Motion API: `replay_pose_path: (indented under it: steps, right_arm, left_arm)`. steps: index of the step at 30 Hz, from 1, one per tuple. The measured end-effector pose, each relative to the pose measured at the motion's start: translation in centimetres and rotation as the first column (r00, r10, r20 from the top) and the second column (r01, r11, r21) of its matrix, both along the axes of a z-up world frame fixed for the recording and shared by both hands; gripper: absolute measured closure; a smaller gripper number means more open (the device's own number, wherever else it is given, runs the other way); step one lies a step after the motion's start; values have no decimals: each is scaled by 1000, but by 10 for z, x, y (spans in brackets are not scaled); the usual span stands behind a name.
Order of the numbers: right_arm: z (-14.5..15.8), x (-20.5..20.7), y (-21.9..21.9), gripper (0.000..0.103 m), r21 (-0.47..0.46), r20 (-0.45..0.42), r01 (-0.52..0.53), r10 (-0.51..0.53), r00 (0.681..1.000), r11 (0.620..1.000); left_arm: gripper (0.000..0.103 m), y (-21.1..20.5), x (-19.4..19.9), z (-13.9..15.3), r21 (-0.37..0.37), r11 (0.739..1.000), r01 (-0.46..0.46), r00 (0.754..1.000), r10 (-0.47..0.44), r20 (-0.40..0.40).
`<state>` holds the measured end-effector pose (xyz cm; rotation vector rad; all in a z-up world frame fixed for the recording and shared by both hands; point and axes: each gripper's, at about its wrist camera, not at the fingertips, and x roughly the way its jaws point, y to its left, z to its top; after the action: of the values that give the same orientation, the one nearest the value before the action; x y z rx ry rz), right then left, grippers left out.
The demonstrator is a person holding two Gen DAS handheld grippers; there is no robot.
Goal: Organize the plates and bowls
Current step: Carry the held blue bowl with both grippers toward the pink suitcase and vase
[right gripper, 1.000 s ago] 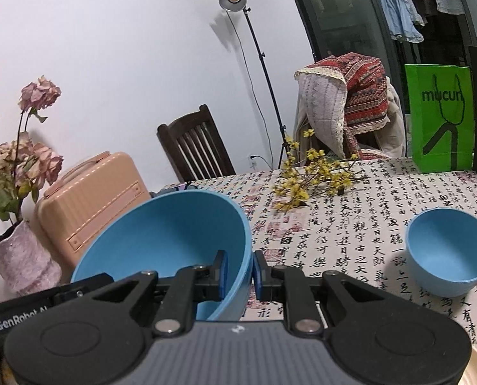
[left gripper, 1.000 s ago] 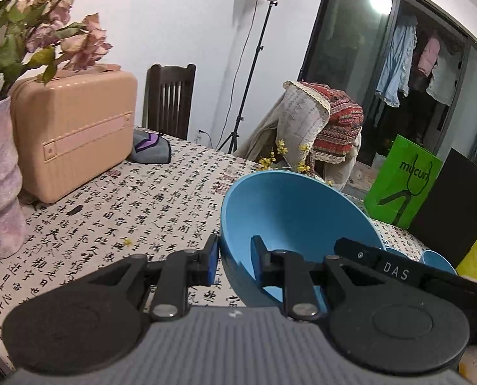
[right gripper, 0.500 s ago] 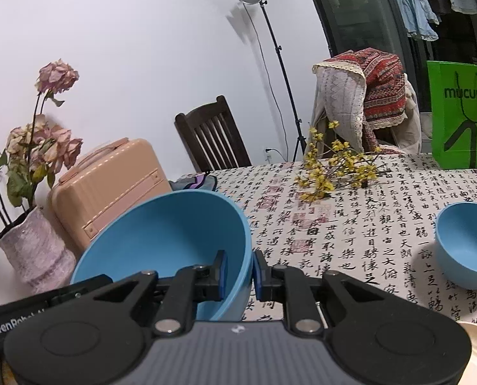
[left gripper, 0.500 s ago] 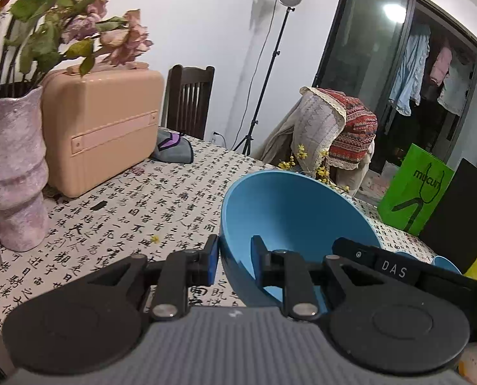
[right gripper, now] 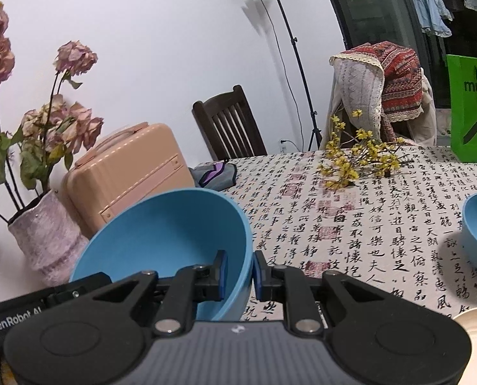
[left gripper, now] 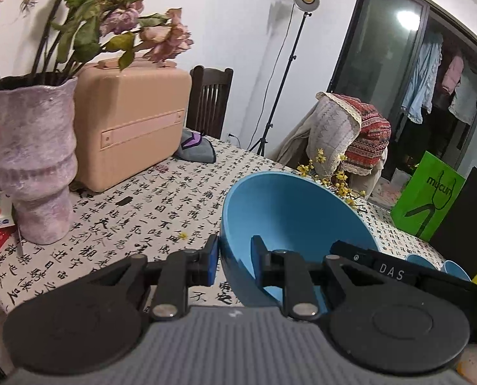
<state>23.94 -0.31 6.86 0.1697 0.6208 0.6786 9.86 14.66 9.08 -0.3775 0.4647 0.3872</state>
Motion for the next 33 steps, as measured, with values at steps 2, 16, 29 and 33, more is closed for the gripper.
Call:
replay_pose_path:
  steps: [2, 16, 29, 33]
  right_arm:
    - [-2, -2, 4, 87, -3, -2, -5, 5, 1000, 1000]
    - [-16, -13, 36, 87, -22, -21, -45, 44, 999, 999]
    - [-30, -22, 56, 87, -42, -37, -75, 73, 997, 996]
    - [-33, -25, 63, 87, -53, -37, -85, 83, 996, 995]
  left_arm:
    - [82, 4, -3, -2, -4, 1000, -4, 1000, 4, -3]
    - [82, 26, -21, -15, -2, 999, -40, 999, 39, -14]
    - [82, 45, -31, -32, -19, 998, -58, 998, 57, -36]
    - [82, 50, -36, -37, -26, 998, -64, 997, 63, -42]
